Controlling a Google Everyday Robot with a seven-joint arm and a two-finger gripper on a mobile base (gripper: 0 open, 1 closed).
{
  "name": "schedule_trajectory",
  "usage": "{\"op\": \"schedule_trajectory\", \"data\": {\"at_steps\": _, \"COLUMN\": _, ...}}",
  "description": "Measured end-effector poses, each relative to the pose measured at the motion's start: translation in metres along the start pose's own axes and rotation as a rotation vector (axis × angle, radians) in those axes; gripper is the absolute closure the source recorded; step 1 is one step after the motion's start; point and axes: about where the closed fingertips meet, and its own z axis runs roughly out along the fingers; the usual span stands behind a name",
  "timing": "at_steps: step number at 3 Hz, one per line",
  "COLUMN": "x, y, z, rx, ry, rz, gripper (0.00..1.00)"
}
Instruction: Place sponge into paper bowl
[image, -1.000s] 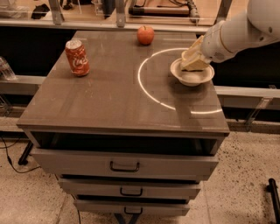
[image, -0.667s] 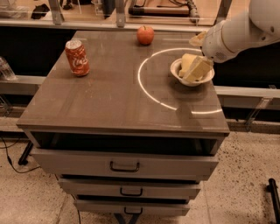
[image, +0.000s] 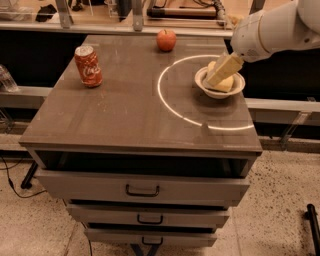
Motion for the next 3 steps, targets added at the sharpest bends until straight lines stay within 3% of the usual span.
{"op": "schedule_trajectory", "data": {"at_steps": 1, "x": -0.034, "y": -0.031, "z": -0.054, "rx": 0.130, "ry": -0.103, "rz": -0.006, "gripper": 0.00}}
{"op": "schedule_trajectory", "data": {"at_steps": 2, "x": -0.067, "y": -0.070, "z": -0.130, "rx": 0.280, "ry": -0.172, "rz": -0.055, "gripper": 0.00}}
{"op": "schedule_trajectory", "data": {"at_steps": 3, "x": -0.071, "y": -0.075, "z": -0.137, "rx": 0.293, "ry": -0.179, "rz": -0.060, "gripper": 0.00}}
